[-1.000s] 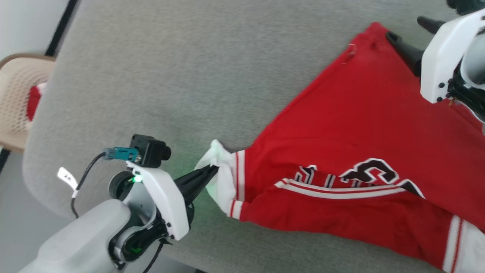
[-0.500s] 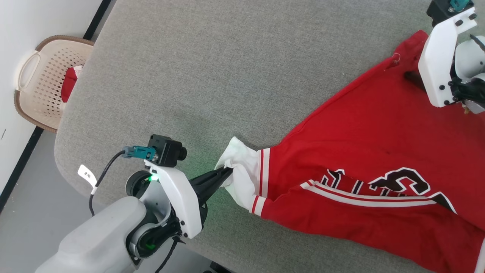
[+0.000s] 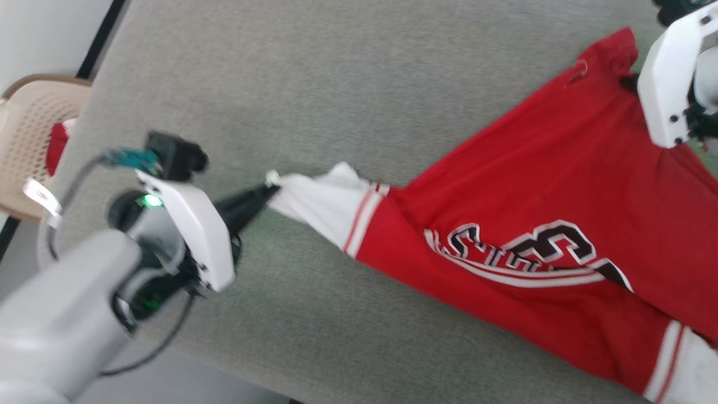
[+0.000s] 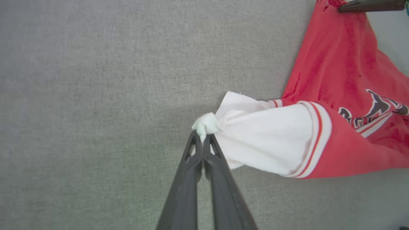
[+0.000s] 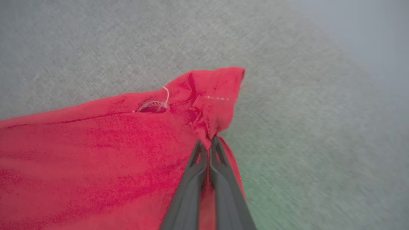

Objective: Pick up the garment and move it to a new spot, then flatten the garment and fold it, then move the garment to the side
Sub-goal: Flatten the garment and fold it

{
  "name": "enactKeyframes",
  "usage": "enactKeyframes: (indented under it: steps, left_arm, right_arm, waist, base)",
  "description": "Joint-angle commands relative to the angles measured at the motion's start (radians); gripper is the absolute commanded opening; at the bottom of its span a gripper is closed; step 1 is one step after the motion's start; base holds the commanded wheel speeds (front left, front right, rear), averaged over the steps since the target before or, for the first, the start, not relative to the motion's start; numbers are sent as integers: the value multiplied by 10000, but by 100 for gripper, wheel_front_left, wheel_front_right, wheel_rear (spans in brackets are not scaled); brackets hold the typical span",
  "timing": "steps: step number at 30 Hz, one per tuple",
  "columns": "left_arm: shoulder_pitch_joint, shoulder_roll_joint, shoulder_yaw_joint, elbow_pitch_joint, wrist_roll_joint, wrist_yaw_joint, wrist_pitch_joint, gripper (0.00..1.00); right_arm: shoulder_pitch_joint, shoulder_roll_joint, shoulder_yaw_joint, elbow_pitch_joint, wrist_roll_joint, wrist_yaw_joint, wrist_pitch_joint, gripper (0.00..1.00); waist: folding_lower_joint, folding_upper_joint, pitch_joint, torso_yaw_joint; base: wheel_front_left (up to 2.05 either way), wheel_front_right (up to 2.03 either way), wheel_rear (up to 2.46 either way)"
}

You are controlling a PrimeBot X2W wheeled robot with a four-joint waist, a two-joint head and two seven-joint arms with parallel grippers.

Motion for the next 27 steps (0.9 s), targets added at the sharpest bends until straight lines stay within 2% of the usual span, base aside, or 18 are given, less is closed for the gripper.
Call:
enactKeyframes:
  steps: [1,10,19,27]
  left_arm:
    - [-328,259,137,-121,193,102,166,0]
    - [-1946,1562,581,-705,492,596,1542,0]
    - [-3509,2007,971,-994,740,1052,2685,0]
    - [-4792,1994,1279,-693,810,1101,3380,0]
  right_arm:
    - [-224,-83,-49,-227,87,-27,-243,0]
    - [-254,-682,-567,-1572,187,-27,-965,0]
    - [-55,-1114,-1463,-2936,-44,-27,-1192,0]
    - [399,-1043,-2763,-4178,-330,-27,-817,0]
  waist:
    - [0,0,-190,-368]
    - [0,0,-613,-1564]
    - [0,0,-1024,-2433]
    - [0,0,-1329,-2991]
  base:
    - [0,0,0]
    - [0,0,0]
    - [0,0,0]
    - [0,0,0]
